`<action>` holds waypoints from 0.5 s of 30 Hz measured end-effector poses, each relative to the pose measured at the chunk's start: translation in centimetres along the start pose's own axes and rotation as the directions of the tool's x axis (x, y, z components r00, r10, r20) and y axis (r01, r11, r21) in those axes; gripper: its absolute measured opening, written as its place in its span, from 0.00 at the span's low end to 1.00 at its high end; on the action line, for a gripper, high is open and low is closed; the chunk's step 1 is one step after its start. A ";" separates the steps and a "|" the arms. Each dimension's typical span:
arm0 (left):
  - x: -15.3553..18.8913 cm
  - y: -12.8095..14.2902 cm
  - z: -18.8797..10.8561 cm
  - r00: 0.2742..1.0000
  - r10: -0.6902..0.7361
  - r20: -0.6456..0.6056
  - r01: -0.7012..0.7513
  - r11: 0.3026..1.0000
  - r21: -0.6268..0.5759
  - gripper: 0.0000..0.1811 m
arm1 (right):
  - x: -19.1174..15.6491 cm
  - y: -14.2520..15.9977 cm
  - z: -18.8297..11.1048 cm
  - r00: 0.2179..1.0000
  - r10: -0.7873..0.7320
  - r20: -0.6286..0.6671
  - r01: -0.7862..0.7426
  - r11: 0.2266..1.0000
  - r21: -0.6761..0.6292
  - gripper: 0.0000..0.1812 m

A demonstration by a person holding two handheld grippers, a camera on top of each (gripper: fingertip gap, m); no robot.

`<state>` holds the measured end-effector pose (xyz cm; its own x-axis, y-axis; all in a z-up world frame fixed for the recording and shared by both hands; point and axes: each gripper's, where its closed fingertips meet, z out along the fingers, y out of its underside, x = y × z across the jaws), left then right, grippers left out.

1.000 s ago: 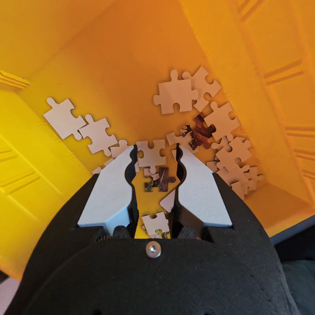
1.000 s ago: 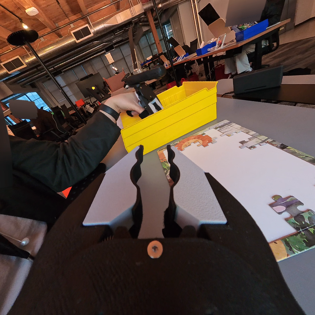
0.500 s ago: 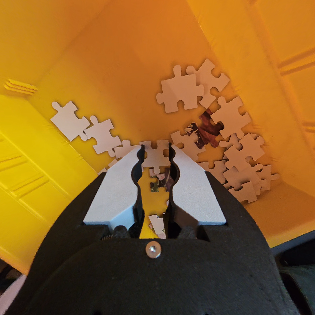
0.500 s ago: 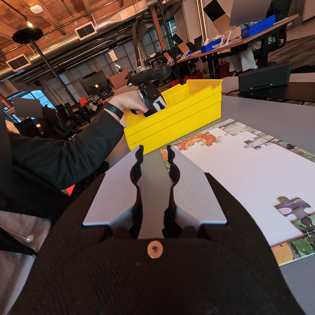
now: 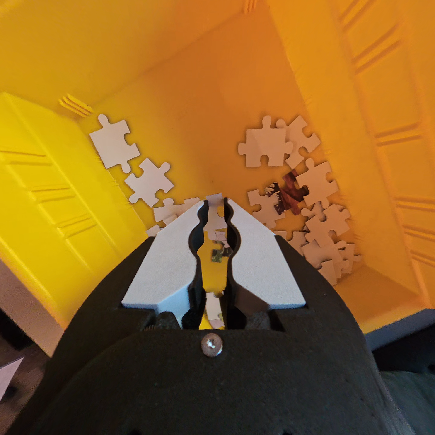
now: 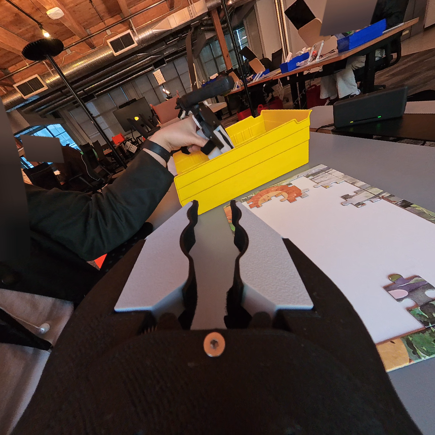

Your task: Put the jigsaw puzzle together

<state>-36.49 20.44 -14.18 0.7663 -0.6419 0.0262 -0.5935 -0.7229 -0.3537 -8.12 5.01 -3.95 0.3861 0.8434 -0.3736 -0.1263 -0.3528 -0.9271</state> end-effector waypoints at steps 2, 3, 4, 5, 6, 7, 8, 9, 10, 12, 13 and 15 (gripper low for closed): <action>0.4 -0.6 -0.8 1.000 -0.009 -0.021 0.010 0.999 0.034 0.06 | -0.1 0.0 0.0 1.000 0.002 0.004 -0.002 1.000 -0.003 0.15; 0.7 -1.0 -1.2 0.999 -0.010 -0.032 0.011 0.998 0.054 0.06 | -0.1 0.1 0.1 1.000 0.001 0.006 -0.001 1.000 -0.004 0.15; 1.0 -1.5 -1.8 0.999 -0.008 -0.046 0.011 0.996 0.083 0.06 | -0.1 0.1 0.1 1.000 0.001 0.007 -0.001 1.000 -0.007 0.15; 1.5 -2.2 -2.5 0.998 -0.003 -0.064 0.011 0.993 0.122 0.06 | -0.1 0.2 0.1 1.000 0.000 0.008 0.000 1.000 -0.011 0.15; 2.1 -3.0 -3.3 0.996 0.005 -0.089 0.010 0.986 0.167 0.06 | -0.2 0.2 0.2 1.000 -0.002 0.009 0.002 1.000 -0.015 0.15; 2.9 -3.8 -4.3 0.992 0.016 -0.125 0.012 0.975 0.222 0.06 | -0.1 0.3 0.2 1.000 -0.005 0.008 0.005 1.000 -0.019 0.15; 4.0 -4.7 -5.4 0.984 0.030 -0.175 0.020 0.960 0.278 0.06 | -0.1 0.4 0.2 1.000 -0.009 0.007 0.009 1.000 -0.023 0.15; 5.2 -5.7 -6.7 0.970 0.052 -0.239 0.032 0.941 0.336 0.06 | -0.1 0.5 0.3 1.000 -0.012 0.006 0.013 1.000 -0.028 0.15; 6.7 -6.6 -8.1 0.946 0.087 -0.314 0.046 0.919 0.392 0.06 | -0.1 0.6 0.3 1.000 -0.018 0.006 0.018 0.999 -0.033 0.15; 10.5 -7.7 -10.9 0.861 0.204 -0.465 0.048 0.879 0.474 0.06 | -0.2 0.8 0.4 0.999 -0.039 0.004 0.039 0.998 -0.046 0.15; 12.3 -8.0 -12.0 0.815 0.265 -0.515 0.036 0.864 0.502 0.06 | -0.2 0.9 0.5 0.998 -0.056 0.002 0.056 0.997 -0.054 0.15; 15.8 -8.4 -13.8 0.710 0.369 -0.599 0.019 0.841 0.541 0.06 | -0.5 1.0 0.6 0.995 -0.100 -0.001 0.099 0.993 -0.063 0.16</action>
<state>-22.75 12.85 2.17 0.1777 -0.8759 0.4485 -0.3511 -0.4822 -0.8026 -9.01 4.52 -4.72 0.3975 0.8741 -0.2792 -0.0291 -0.2922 -0.9559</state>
